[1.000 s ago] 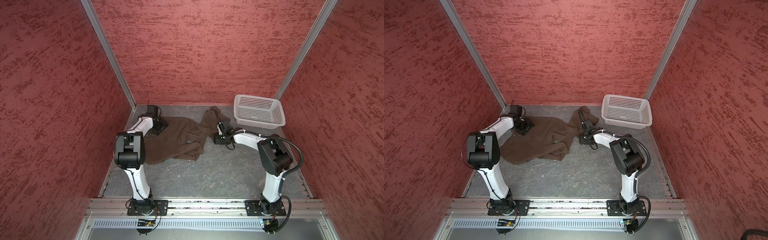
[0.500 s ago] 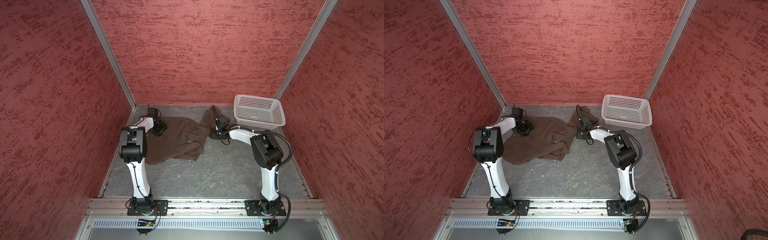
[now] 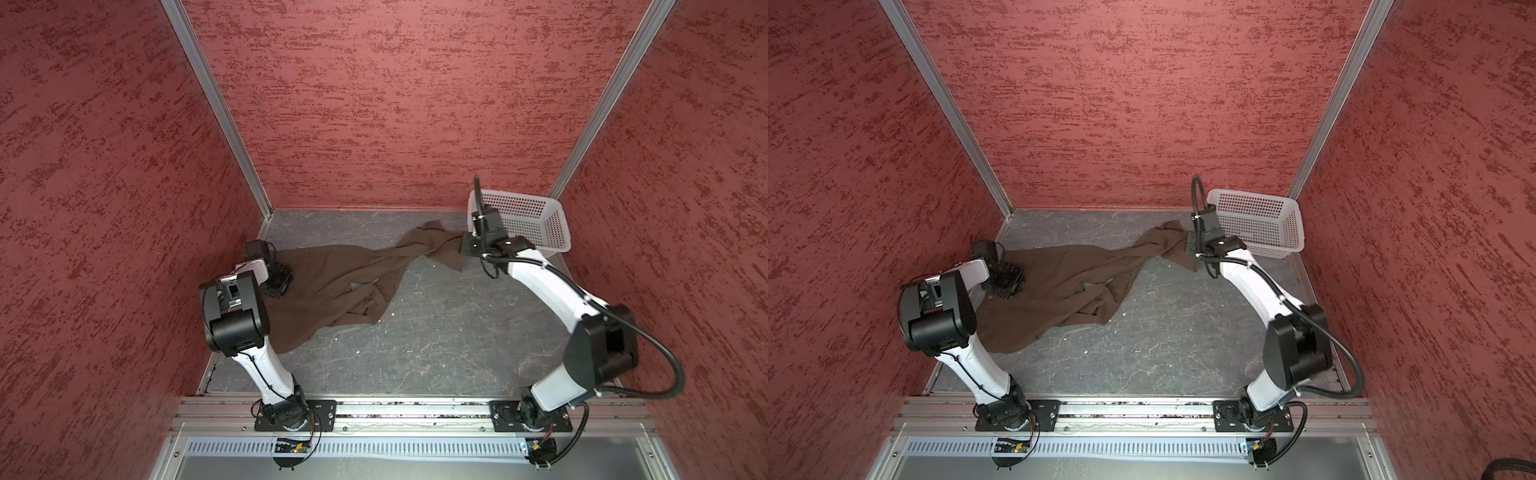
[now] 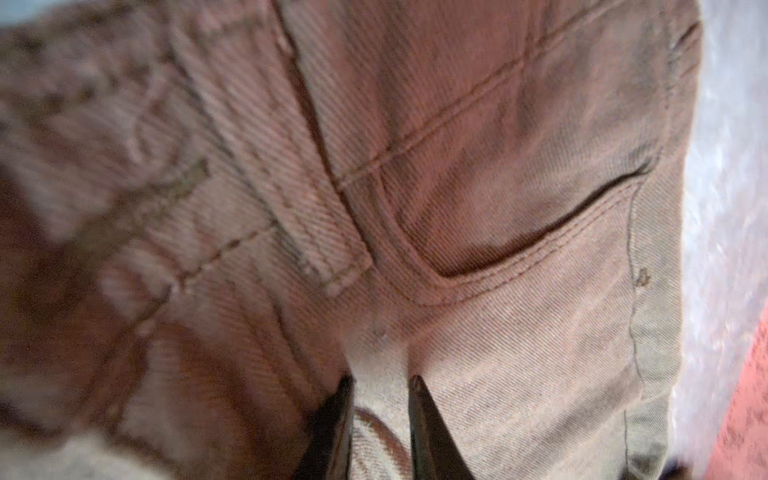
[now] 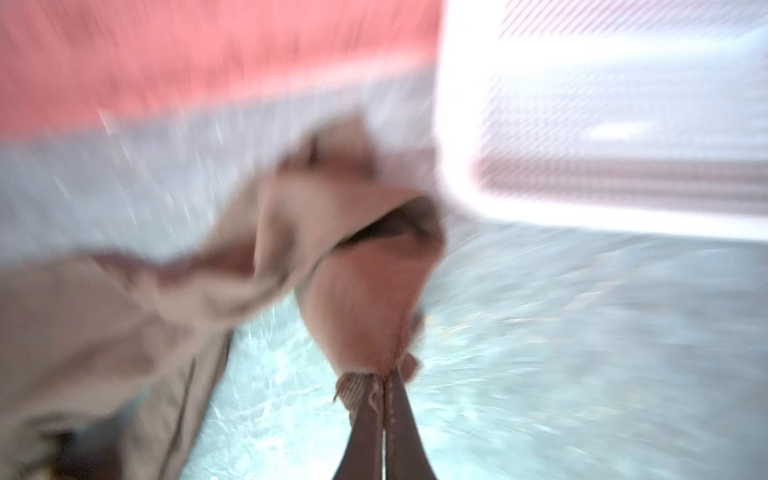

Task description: Fold and stack the trousers

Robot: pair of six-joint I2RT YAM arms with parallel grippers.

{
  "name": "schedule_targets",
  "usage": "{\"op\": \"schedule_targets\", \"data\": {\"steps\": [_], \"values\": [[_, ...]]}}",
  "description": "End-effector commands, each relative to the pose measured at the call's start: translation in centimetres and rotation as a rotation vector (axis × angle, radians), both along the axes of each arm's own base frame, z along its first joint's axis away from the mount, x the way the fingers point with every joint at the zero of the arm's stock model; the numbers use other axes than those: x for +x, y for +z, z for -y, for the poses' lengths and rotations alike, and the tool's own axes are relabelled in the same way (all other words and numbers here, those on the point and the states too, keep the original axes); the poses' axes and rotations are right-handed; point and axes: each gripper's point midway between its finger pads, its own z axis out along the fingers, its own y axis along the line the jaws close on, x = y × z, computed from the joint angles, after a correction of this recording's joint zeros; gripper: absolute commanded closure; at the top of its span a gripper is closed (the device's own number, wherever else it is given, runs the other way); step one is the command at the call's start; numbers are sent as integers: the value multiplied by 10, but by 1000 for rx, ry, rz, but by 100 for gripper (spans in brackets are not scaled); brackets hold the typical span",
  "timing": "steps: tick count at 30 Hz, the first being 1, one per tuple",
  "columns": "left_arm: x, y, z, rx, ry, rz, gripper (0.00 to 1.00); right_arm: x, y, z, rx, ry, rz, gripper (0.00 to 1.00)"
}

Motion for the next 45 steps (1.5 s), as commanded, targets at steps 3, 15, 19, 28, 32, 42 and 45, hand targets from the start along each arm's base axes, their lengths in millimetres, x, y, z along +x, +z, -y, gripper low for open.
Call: {"op": "schedule_targets", "data": {"steps": [3,15,19,28,32,42,45], "values": [[-26,-7,-12,25,51,-94,75,-52,68,66,-66,-182,106,100],[-25,-3,-15,50,47,-93,75,-159,211,191,-220,-659,471,100],[-23,-10,-14,38,39,-106,75,-151,212,192,-250,-647,437,100],[-18,-10,-17,50,32,-112,75,-92,115,182,-291,-544,186,100],[-13,-13,-14,33,24,-110,76,-62,55,187,-238,-492,66,100],[-2,-1,-9,45,0,-98,75,10,38,183,-126,-378,14,87],[4,14,2,82,-49,-70,67,16,16,162,-26,-297,-29,59]]}}
